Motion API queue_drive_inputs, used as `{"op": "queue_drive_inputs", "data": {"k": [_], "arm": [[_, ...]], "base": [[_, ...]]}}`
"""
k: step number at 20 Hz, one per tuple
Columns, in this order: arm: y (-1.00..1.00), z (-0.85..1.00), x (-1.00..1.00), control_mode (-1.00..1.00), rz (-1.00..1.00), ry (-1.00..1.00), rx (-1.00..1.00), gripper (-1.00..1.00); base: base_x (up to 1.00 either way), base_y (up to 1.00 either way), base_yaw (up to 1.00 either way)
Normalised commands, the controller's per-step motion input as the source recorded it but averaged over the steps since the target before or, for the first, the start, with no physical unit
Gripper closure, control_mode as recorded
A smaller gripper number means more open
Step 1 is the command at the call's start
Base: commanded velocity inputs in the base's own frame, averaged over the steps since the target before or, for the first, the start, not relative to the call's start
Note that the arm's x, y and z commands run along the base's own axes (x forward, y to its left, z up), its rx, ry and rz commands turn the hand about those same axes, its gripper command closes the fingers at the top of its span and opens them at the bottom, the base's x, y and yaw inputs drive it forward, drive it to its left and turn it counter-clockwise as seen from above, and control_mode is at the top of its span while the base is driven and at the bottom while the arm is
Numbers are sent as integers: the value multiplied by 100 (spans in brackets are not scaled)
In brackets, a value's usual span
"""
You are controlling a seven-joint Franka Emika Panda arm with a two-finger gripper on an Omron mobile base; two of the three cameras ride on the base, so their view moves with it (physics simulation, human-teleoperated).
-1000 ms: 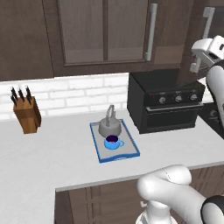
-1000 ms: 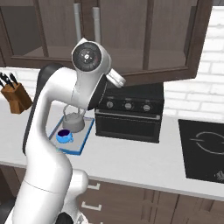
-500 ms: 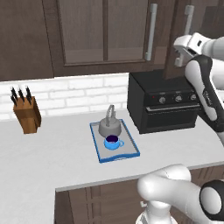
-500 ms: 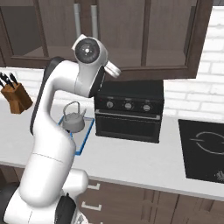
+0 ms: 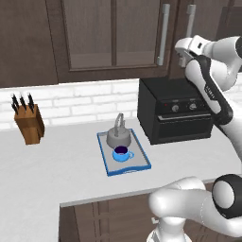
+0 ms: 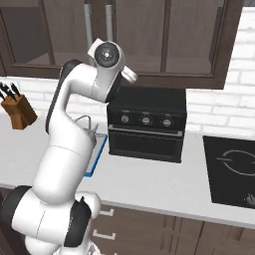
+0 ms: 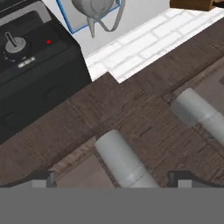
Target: Pick the kettle from the counter and place it on the tray. Then pick the mug from the cabinet and place it on the tray. Then close the cabinet doors.
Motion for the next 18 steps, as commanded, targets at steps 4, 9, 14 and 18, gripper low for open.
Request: {"op": "queue_drive_inputs", "data": {"k": [4, 9, 14, 18], "arm": [[10, -37, 69, -100, 0, 0, -1, -100], [9, -26, 64, -100, 0, 1, -4, -100], [2, -25, 55, -100, 0, 1, -8, -100], [1, -24, 58, -100, 0, 4, -3, -100]], "base": [[0, 0, 0], [0, 0, 0], [0, 0, 0], [0, 0, 0]]}}
